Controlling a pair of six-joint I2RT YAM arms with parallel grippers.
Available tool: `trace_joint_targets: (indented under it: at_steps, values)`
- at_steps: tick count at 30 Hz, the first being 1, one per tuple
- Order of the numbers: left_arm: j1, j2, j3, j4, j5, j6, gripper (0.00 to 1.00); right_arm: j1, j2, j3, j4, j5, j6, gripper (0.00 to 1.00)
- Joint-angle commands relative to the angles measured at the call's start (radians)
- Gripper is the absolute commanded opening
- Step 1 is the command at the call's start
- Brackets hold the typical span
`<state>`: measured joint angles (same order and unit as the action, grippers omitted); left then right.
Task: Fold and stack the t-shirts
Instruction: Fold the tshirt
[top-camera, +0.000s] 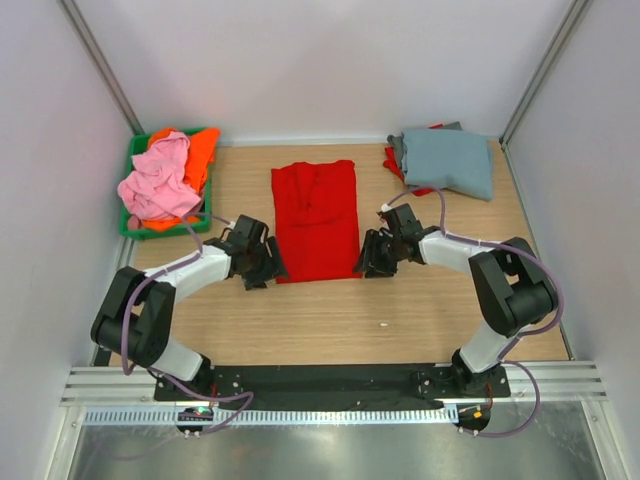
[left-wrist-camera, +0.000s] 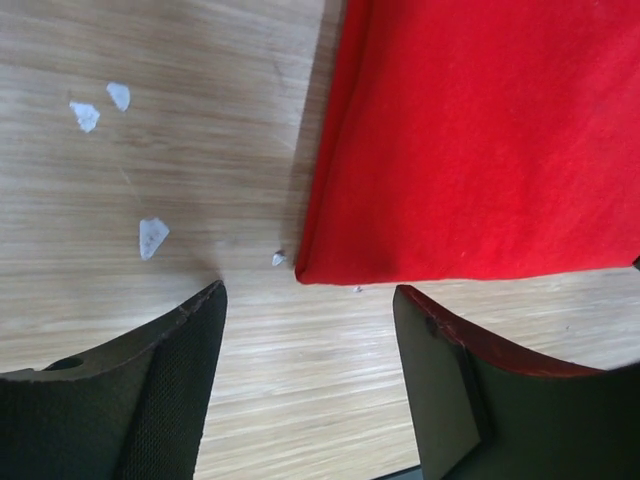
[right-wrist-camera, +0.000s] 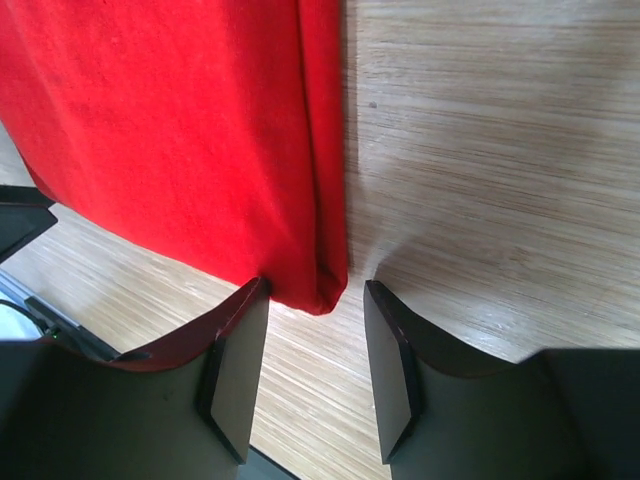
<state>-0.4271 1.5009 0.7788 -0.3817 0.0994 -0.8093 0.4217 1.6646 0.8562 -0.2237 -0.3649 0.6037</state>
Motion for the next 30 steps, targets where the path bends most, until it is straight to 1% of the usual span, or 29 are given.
trace_joint_targets:
  at_steps: [1, 2, 3, 5, 6, 7, 8, 9, 10, 11, 13, 14, 15, 16, 20, 24, 27, 28, 30]
  values:
    - [0.001, 0.027, -0.035, 0.085, -0.009, -0.021, 0.69, 0.005, 0.027, -0.011, 0.023, 0.004, -0.010, 0.48]
    - [0.001, 0.033, -0.036, 0.090, -0.012, -0.022, 0.67, 0.003, 0.035, -0.014, 0.026, 0.006, -0.009, 0.48]
    - [0.001, 0.038, -0.036, 0.096, -0.020, -0.022, 0.61, 0.005, 0.037, -0.014, 0.032, 0.003, -0.009, 0.46]
    - [0.001, 0.048, -0.036, 0.101, -0.027, -0.022, 0.53, 0.003, 0.040, -0.017, 0.037, -0.002, -0.007, 0.44]
    - [0.001, 0.051, -0.038, 0.102, -0.024, -0.021, 0.46, 0.005, 0.043, -0.017, 0.038, 0.000, -0.007, 0.43]
    - [-0.001, 0.056, -0.039, 0.112, -0.026, -0.021, 0.43, 0.005, 0.043, -0.019, 0.038, 0.000, -0.008, 0.42]
    - [-0.002, 0.061, -0.042, 0.113, -0.026, -0.021, 0.40, 0.005, 0.043, -0.019, 0.040, -0.002, -0.009, 0.38]
    - [-0.007, 0.062, -0.044, 0.118, -0.029, -0.024, 0.33, 0.005, 0.044, -0.020, 0.041, -0.002, -0.009, 0.36]
    - [-0.009, 0.065, -0.047, 0.124, -0.029, -0.024, 0.31, 0.005, 0.046, -0.020, 0.041, -0.002, -0.009, 0.36]
    - [-0.012, 0.067, -0.052, 0.127, -0.030, -0.025, 0.30, 0.005, 0.049, -0.022, 0.046, -0.005, -0.009, 0.31]
    - [-0.015, 0.073, -0.052, 0.136, -0.030, -0.030, 0.22, 0.005, 0.057, -0.023, 0.053, -0.009, -0.005, 0.25]
    - [-0.016, 0.076, -0.050, 0.138, -0.030, -0.031, 0.18, 0.003, 0.060, -0.026, 0.060, -0.017, -0.004, 0.17]
    - [-0.021, 0.079, -0.049, 0.135, -0.032, -0.031, 0.06, 0.005, 0.064, -0.026, 0.064, -0.022, -0.002, 0.14]
    - [-0.021, 0.078, -0.047, 0.136, -0.033, -0.036, 0.01, 0.003, 0.061, -0.031, 0.064, -0.023, -0.001, 0.09]
    - [-0.039, 0.050, -0.049, 0.112, -0.043, -0.042, 0.00, 0.003, 0.031, -0.045, 0.049, -0.020, -0.002, 0.02]
    - [-0.074, -0.010, -0.056, 0.046, -0.064, -0.056, 0.00, 0.005, -0.049, -0.069, 0.008, -0.002, -0.005, 0.02]
    - [-0.128, -0.106, -0.070, -0.025, -0.092, -0.086, 0.00, 0.009, -0.144, -0.097, -0.045, 0.003, -0.013, 0.01]
    - [-0.143, -0.155, -0.072, -0.046, -0.122, -0.093, 0.00, 0.017, -0.207, -0.109, -0.064, 0.012, -0.018, 0.02]
    - [-0.191, -0.212, -0.072, -0.120, -0.139, -0.117, 0.00, 0.026, -0.273, -0.120, -0.127, 0.020, -0.021, 0.01]
